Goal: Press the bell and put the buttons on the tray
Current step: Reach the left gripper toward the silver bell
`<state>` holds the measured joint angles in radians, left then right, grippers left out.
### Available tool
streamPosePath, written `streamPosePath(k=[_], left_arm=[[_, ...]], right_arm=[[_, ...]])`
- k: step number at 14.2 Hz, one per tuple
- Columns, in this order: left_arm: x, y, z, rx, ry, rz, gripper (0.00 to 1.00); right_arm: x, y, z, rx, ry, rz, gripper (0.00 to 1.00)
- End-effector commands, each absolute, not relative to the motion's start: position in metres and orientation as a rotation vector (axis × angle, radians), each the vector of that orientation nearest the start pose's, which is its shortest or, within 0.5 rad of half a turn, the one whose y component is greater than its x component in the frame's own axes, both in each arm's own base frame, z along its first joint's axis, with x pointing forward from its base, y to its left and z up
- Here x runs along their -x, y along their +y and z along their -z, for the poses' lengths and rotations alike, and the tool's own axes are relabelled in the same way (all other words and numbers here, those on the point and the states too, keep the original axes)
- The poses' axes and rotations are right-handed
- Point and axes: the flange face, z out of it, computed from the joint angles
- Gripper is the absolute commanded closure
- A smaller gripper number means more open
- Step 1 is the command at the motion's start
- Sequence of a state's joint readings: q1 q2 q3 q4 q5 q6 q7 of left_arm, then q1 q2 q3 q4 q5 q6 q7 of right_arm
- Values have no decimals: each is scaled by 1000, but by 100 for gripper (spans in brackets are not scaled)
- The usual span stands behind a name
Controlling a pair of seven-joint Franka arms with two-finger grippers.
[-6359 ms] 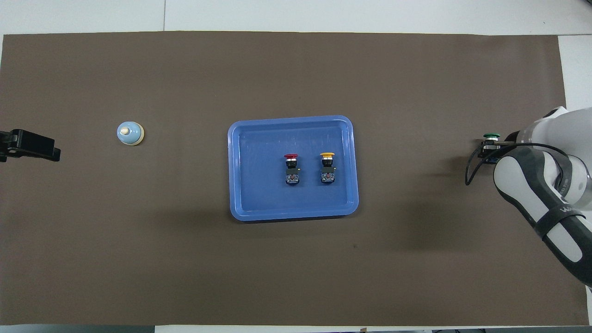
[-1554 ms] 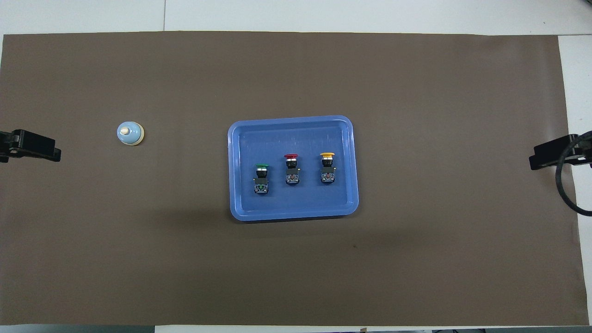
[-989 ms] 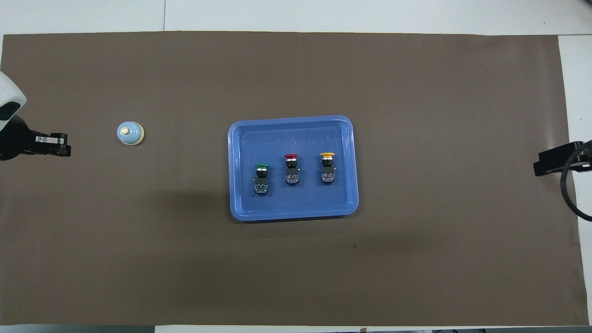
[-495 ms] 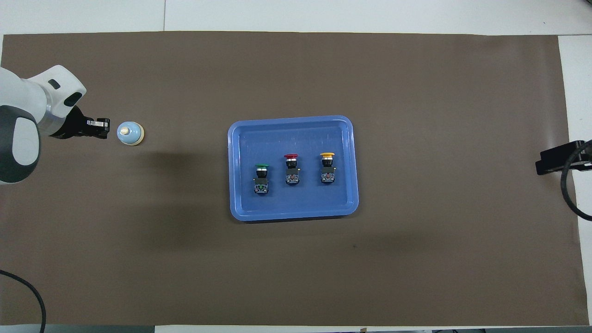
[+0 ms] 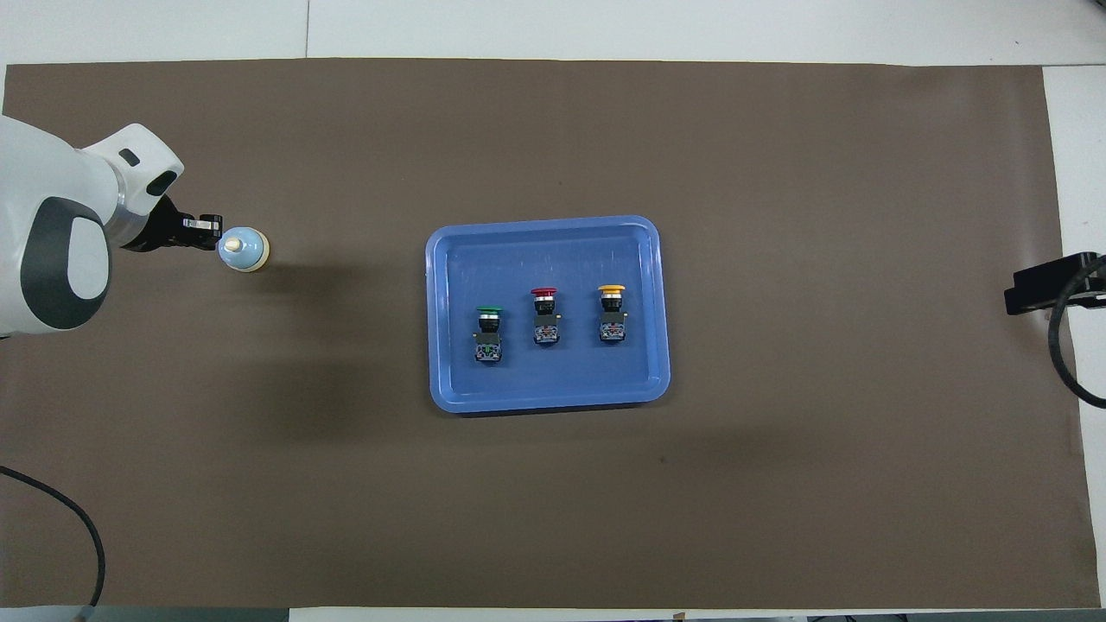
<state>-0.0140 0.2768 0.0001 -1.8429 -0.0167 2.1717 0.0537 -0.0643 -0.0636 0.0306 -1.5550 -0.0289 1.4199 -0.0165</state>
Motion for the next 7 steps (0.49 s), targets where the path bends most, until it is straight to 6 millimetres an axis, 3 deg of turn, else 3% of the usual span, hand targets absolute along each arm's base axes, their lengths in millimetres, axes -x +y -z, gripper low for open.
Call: streamPosePath(k=[1, 7], left_arm=[[-634, -12, -373, 3137, 92, 104, 100], [-632, -15, -364, 3136, 91, 96, 100]], right_arm=[[-513, -21, -653, 3181, 17, -112, 0], [-513, -22, -653, 3181, 20, -115, 0]])
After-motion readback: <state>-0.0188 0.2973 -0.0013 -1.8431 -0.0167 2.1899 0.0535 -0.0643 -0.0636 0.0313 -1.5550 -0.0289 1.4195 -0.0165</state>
